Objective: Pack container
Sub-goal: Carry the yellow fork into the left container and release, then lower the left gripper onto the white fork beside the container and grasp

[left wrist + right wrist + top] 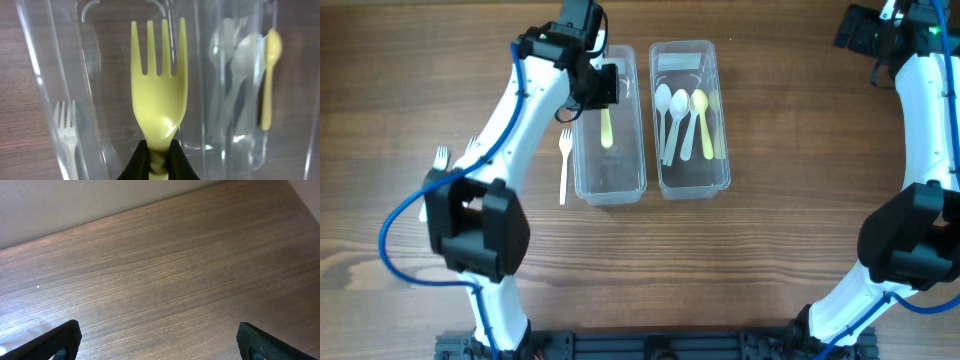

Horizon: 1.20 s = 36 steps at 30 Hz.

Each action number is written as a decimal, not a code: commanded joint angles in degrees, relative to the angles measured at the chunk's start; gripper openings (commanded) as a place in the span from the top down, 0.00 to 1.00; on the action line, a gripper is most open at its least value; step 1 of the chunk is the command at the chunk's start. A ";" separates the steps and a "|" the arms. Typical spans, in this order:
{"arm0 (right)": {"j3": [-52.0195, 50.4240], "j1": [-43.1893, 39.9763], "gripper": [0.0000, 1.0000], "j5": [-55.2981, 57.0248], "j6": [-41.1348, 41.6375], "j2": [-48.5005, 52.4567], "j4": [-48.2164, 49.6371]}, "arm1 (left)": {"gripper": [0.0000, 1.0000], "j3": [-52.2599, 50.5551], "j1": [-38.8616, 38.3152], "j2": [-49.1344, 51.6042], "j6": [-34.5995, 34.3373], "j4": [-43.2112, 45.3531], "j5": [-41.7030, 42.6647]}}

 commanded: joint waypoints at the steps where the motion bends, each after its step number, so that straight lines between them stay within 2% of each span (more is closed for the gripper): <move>1: 0.17 0.28 0.00 0.61 -0.13 -0.72 0.28 | 0.96 0.35 0.07 1.62 -1.05 -0.13 -0.57; 2: 0.17 0.28 0.00 0.61 -0.15 -0.72 0.28 | 0.93 0.35 0.07 1.70 -1.03 -0.09 -0.57; 4: 0.17 0.28 0.00 0.59 -0.15 -0.72 0.28 | 0.75 0.35 0.07 1.68 -0.85 0.13 -0.57; 8: 0.17 0.28 0.00 0.59 -0.15 -0.72 0.28 | 0.54 0.39 0.07 1.49 -0.85 0.09 -0.55; 12: 0.17 0.28 0.00 0.61 -0.13 -0.72 0.28 | 0.49 0.55 0.35 0.33 -0.83 0.00 -0.55; 14: 0.17 0.28 0.00 0.59 -0.15 -0.72 0.28 | 0.38 0.55 1.51 -1.16 -0.83 -0.09 -0.55; 15: 0.17 0.28 0.00 0.59 -0.13 -0.72 0.28 | 0.38 0.55 2.12 -1.77 -0.81 -0.22 -0.55; 17: 0.17 0.28 0.00 0.59 -0.13 -0.72 0.28 | 0.50 0.55 5.46 -4.79 -0.85 -0.46 -0.55; 22: 0.17 0.28 0.00 0.59 -0.13 -0.72 0.28 | 0.64 0.55 13.38 -11.26 -0.90 -0.63 -0.50; 24: 0.17 0.28 0.00 0.59 -0.13 -0.72 0.28 | 0.79 0.55 17.35 -14.05 -0.90 -1.11 -0.22; 29: 0.17 0.28 0.00 0.59 -0.13 -0.72 0.28 | 0.74 0.55 22.64 -15.91 -0.85 -3.37 4.26; 30: 0.17 0.28 0.00 0.59 -0.15 -0.72 0.28 | 0.65 0.52 23.21 -15.85 -0.85 -4.28 5.09; 31: 0.17 0.28 0.00 0.59 -0.15 -0.72 0.28 | 0.46 0.52 23.47 -15.61 -0.83 -5.29 5.09; 32: 0.17 0.28 0.00 0.59 -0.13 -0.72 0.28 | 0.39 0.52 23.50 -15.37 -0.59 -6.25 5.07; 33: 0.17 0.28 0.00 0.59 -0.15 -0.72 0.28 | 0.37 0.52 23.50 -15.08 0.59 -6.97 5.09; 34: 0.17 0.28 0.00 0.59 -0.15 -0.72 0.28 | 0.29 0.48 23.43 -14.86 1.18 -7.65 5.07; 36: 0.17 0.28 0.00 0.59 -0.15 -0.72 0.28 | 0.04 0.37 23.28 -14.12 2.10 -8.52 5.07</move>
